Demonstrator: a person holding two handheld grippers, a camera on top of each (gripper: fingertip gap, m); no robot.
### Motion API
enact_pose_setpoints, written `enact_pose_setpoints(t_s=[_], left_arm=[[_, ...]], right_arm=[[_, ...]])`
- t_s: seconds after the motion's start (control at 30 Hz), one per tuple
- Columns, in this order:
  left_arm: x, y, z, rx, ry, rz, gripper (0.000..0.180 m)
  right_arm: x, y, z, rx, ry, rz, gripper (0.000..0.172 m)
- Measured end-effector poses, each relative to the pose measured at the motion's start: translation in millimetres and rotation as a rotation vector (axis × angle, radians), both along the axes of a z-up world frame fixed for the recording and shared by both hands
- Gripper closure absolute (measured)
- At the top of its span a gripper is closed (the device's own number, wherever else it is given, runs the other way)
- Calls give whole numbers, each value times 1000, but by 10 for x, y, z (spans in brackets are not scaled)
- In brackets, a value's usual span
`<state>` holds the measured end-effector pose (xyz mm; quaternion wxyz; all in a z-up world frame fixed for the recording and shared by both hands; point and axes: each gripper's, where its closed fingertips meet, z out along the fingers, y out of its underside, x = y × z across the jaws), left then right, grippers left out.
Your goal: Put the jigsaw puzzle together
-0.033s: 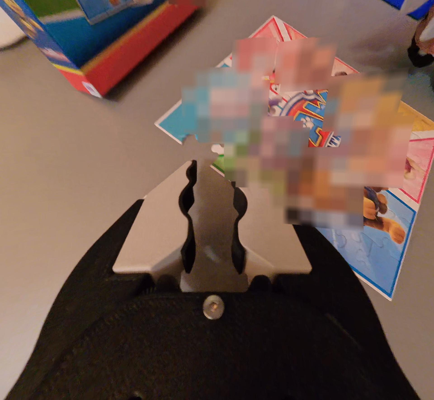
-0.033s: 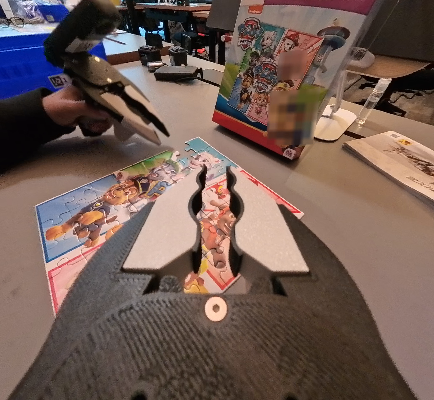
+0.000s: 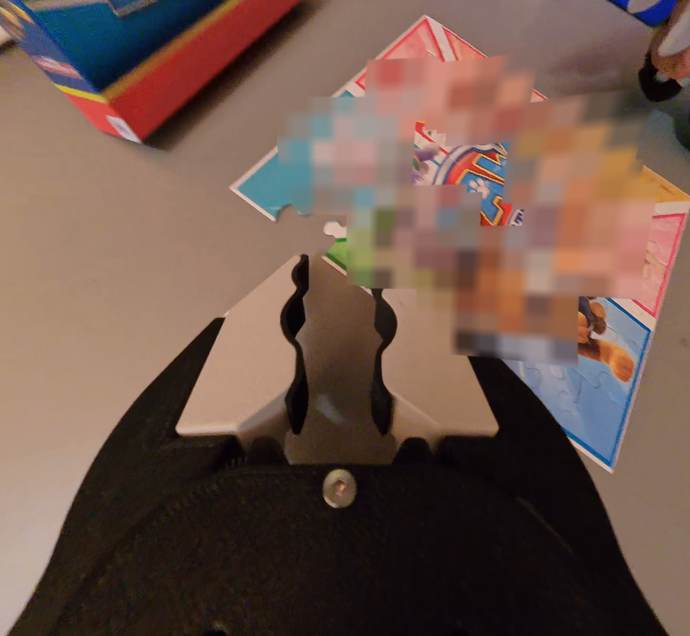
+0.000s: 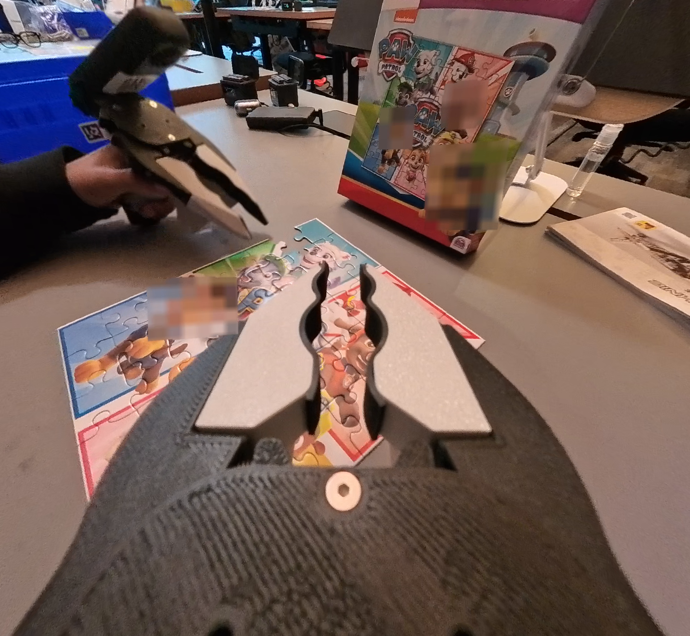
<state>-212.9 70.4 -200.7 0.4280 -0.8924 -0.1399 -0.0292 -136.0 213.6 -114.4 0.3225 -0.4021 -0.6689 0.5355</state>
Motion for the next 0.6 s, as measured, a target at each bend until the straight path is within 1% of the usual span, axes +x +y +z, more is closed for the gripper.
enact_pose_setpoints(t_s=[0.03, 0.17, 0.27, 0.33, 0.4, 0.5, 0.6], left_arm=[[55, 2, -8, -4, -17, -7, 145], [88, 106, 107, 88, -73, 7, 129], [86, 137, 5, 49, -194, 8, 119], [114, 174, 41, 88, -259, -4, 119], [163, 168, 60, 104, -293, -19, 120], [288, 135, 62, 102, -330, -61, 125], [426, 100, 48, 80, -358, -126, 134]], right_arm=[[-1, 3, 2, -4, 0, 0, 156], [-8, 20, -4, -5, -3, -7, 156], [-12, 29, -10, 0, -3, -13, 156], [-14, 34, -13, 3, -4, -16, 156], [-14, 39, -15, 5, -4, -18, 157], [-12, 43, -11, 3, -2, -19, 157], [-9, 38, -7, -2, -2, -16, 156]])
